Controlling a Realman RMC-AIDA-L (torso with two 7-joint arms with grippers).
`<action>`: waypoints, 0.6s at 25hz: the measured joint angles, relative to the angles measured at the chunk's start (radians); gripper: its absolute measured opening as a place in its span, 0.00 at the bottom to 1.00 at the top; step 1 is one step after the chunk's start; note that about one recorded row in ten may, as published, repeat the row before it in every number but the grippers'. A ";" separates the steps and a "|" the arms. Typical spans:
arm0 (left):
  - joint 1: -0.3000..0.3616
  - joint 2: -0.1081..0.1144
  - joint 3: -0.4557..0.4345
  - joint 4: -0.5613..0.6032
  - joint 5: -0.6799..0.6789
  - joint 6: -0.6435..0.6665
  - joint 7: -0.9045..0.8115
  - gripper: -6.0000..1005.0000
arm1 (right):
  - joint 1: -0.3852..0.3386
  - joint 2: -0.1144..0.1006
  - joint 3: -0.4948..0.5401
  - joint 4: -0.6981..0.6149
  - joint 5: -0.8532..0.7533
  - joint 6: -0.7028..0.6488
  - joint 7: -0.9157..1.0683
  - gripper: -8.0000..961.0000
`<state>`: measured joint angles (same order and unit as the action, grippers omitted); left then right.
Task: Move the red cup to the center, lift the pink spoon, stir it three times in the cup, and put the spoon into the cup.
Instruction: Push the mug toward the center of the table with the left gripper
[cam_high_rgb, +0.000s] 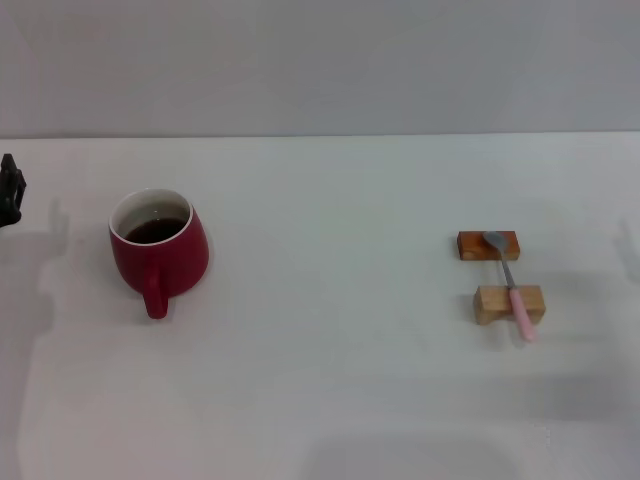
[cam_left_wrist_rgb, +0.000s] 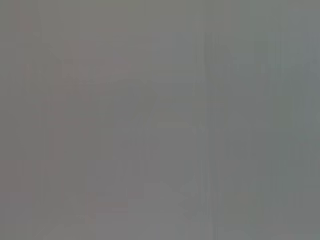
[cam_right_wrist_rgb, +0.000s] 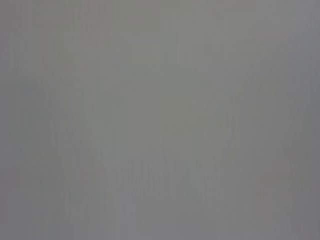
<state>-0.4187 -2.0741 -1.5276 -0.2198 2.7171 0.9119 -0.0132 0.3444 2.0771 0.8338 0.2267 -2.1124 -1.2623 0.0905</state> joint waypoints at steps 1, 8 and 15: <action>0.000 0.000 0.000 0.000 0.000 0.000 0.000 0.73 | 0.001 -0.001 0.002 0.000 0.000 0.000 0.000 0.85; 0.006 -0.004 0.024 0.006 -0.001 -0.010 0.006 0.53 | 0.011 -0.002 0.007 -0.014 0.003 0.000 0.000 0.85; 0.020 -0.004 0.063 0.010 0.002 -0.012 0.001 0.26 | 0.013 -0.002 0.007 -0.015 0.005 -0.002 0.000 0.85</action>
<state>-0.3982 -2.0786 -1.4644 -0.2097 2.7193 0.8996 -0.0123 0.3573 2.0754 0.8406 0.2116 -2.1076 -1.2647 0.0905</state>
